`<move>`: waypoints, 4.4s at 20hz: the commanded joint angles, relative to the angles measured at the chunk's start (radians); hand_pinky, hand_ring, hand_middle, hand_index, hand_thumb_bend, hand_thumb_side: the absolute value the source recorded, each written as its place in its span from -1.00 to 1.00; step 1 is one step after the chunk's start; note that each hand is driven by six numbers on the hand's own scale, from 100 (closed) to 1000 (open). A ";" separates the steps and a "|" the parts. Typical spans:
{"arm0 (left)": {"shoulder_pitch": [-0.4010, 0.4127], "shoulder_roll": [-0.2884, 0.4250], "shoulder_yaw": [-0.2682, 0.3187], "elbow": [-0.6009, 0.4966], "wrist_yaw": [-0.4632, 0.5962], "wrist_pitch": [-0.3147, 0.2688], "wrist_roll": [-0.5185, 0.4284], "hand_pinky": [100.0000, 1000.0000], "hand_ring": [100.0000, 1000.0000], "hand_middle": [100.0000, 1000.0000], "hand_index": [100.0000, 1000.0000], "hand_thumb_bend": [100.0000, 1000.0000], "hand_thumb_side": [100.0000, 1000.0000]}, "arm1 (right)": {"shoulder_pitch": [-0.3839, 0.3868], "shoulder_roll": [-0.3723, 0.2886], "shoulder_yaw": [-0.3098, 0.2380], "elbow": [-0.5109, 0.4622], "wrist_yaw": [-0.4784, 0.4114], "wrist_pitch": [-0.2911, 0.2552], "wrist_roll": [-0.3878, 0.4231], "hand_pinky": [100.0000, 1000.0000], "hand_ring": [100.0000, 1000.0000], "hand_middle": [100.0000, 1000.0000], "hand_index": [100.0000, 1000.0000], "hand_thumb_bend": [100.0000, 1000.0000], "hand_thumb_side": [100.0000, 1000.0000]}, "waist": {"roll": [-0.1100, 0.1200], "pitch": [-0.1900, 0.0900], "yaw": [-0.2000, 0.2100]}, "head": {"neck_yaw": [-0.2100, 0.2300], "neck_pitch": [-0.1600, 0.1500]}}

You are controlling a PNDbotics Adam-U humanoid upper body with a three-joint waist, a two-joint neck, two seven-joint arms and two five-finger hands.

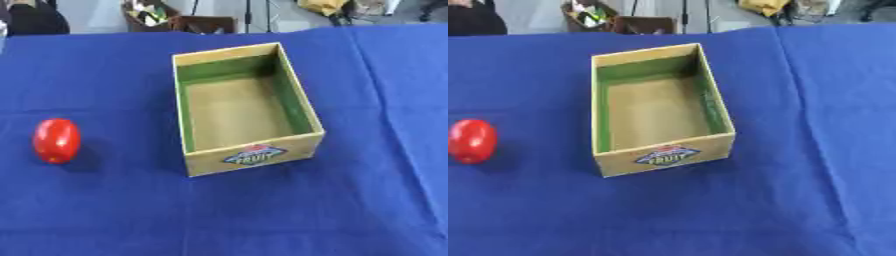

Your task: Pick up objects on the table and place them in the box.

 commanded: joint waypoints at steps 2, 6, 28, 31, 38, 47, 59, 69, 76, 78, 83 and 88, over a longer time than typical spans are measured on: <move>-0.040 0.126 -0.031 0.040 -0.051 -0.067 -0.156 -0.30 0.18 0.33 0.88 -1.00 0.69 | -0.005 -0.029 -0.003 -0.016 -0.008 -0.002 0.003 0.31 0.34 0.18 0.44 -1.00 0.62 | 0.003 -0.026 -0.002 | 0.009 0.011; -0.093 0.218 -0.080 0.106 -0.080 -0.145 -0.345 0.04 0.44 0.55 1.00 -0.72 0.80 | -0.002 -0.031 0.000 -0.016 -0.008 0.000 0.006 0.31 0.34 0.18 0.44 -1.00 0.62 | 0.007 -0.030 -0.002 | 0.011 0.000; -0.213 0.310 -0.351 0.501 -0.264 -0.328 -0.646 0.34 0.63 0.73 1.00 0.63 0.63 | -0.003 -0.037 0.015 -0.016 -0.010 0.001 0.025 0.31 0.34 0.17 0.44 -1.00 0.63 | 0.010 -0.020 -0.014 | 0.004 -0.080; -0.208 0.307 -0.373 0.547 -0.253 -0.337 -0.646 0.32 0.62 0.74 1.00 0.64 0.63 | -0.004 -0.037 0.016 -0.016 -0.010 0.002 0.027 0.32 0.34 0.17 0.44 -1.00 0.63 | 0.010 -0.016 -0.017 | 0.004 -0.082; -0.194 0.299 -0.399 0.591 -0.253 -0.341 -0.646 0.29 0.60 0.74 1.00 0.64 0.63 | -0.005 -0.034 0.017 -0.016 -0.010 0.003 0.030 0.32 0.34 0.17 0.44 -1.00 0.63 | 0.009 -0.011 -0.017 | 0.007 -0.078; -0.199 0.257 -0.399 0.647 -0.313 -0.350 -0.646 0.20 0.52 0.60 1.00 0.50 0.63 | -0.005 -0.029 0.017 -0.016 -0.011 0.003 0.030 0.32 0.34 0.17 0.44 -1.00 0.63 | 0.002 -0.008 -0.022 | 0.017 -0.075; -0.213 0.222 -0.365 0.659 -0.331 -0.354 -0.646 -0.03 0.35 0.40 0.96 0.26 0.58 | 0.000 -0.023 0.016 -0.016 -0.008 0.005 0.031 0.32 0.34 0.17 0.45 -1.00 0.62 | -0.001 -0.002 -0.022 | 0.024 -0.075; -0.219 0.217 -0.346 0.631 -0.260 -0.325 -0.616 -0.93 -0.34 -0.50 -0.02 -1.00 0.36 | 0.003 -0.022 0.015 -0.016 -0.008 0.006 0.031 0.32 0.35 0.17 0.45 -1.00 0.62 | -0.002 -0.001 -0.020 | 0.024 -0.072; -0.232 0.208 -0.327 0.596 -0.241 -0.295 -0.520 -1.00 -0.46 -0.58 -0.05 -1.00 0.37 | 0.006 -0.022 0.015 -0.016 -0.008 0.008 0.031 0.32 0.35 0.17 0.45 -1.00 0.62 | -0.002 -0.003 -0.018 | 0.023 -0.071; -0.246 0.198 -0.314 0.561 -0.242 -0.292 -0.478 -1.00 -0.48 -0.59 -0.05 -1.00 0.34 | 0.007 -0.021 0.015 -0.016 -0.009 0.008 0.032 0.32 0.35 0.17 0.45 -1.00 0.62 | -0.001 -0.004 -0.017 | 0.023 -0.070; -0.338 0.098 -0.295 0.461 -0.270 -0.274 -0.389 -1.00 -0.54 -0.63 -0.08 -1.00 0.31 | 0.012 -0.020 0.016 -0.016 -0.010 0.009 0.033 0.32 0.35 0.17 0.45 -1.00 0.62 | -0.001 -0.013 -0.009 | 0.025 -0.063; -0.489 -0.127 -0.307 0.438 -0.383 -0.250 -0.352 -1.00 -0.58 -0.66 -0.12 -1.00 0.30 | 0.012 -0.015 0.019 -0.016 -0.015 0.008 0.037 0.32 0.35 0.17 0.45 -1.00 0.62 | -0.005 -0.021 -0.009 | 0.035 -0.060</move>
